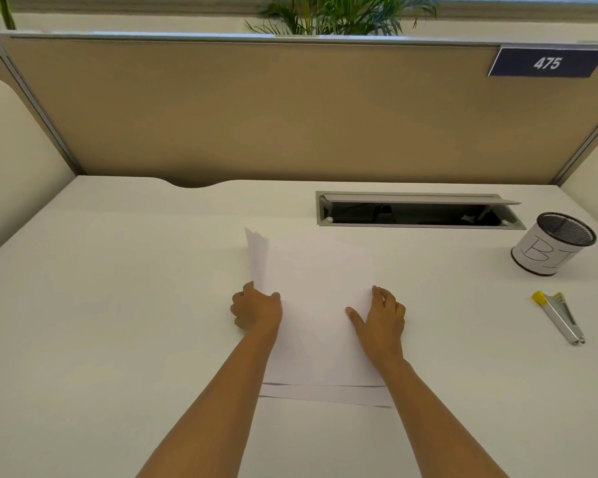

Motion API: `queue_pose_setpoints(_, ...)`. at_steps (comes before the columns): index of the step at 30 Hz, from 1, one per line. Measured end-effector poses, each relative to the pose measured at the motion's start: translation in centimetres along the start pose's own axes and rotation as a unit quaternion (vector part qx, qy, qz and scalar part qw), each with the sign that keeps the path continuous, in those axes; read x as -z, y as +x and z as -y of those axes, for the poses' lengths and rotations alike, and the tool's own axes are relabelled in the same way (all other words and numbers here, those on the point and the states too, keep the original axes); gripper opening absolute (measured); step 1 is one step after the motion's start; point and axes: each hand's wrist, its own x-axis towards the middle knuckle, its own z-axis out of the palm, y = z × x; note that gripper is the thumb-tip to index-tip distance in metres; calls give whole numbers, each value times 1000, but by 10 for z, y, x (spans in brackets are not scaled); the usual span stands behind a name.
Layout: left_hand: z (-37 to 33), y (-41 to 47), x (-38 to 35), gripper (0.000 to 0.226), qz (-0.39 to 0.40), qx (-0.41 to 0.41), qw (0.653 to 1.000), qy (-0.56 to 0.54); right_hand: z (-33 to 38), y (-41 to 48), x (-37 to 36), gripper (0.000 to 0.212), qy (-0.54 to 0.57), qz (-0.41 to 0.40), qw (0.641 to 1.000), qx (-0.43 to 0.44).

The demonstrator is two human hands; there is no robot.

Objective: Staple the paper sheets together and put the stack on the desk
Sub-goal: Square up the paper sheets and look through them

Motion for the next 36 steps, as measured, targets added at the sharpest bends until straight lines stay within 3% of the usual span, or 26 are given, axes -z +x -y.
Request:
queue_pose_setpoints(9, 9, -6, 9, 39, 40, -70, 991, -108, -2, 2, 3, 74, 18, 10, 1000, -3)
queue_pose_setpoints(15, 19, -2, 24, 43, 94, -74, 977, -175, 3, 2, 6, 70, 103, -21, 993, -46)
queue_pose_setpoints(21, 25, 6, 38, 46, 135, -51, 967, -211, 2, 6, 9, 72, 165, 2, 984, -61)
queue_pose_setpoints(23, 25, 6, 43, 47, 154, -41, 962, -223, 2, 4, 12, 70, 237, 17, 969, -68)
queue_pose_setpoints(27, 20, 5, 51, 34, 182, -65, 950, -245, 11, 0, 29, 57, 414, 69, 905, -69)
queue_pose_setpoints(36, -6, -3, 71, 37, 279, -153, 907, -275, 19, 17, 77, 54, 500, 50, 865, -8)
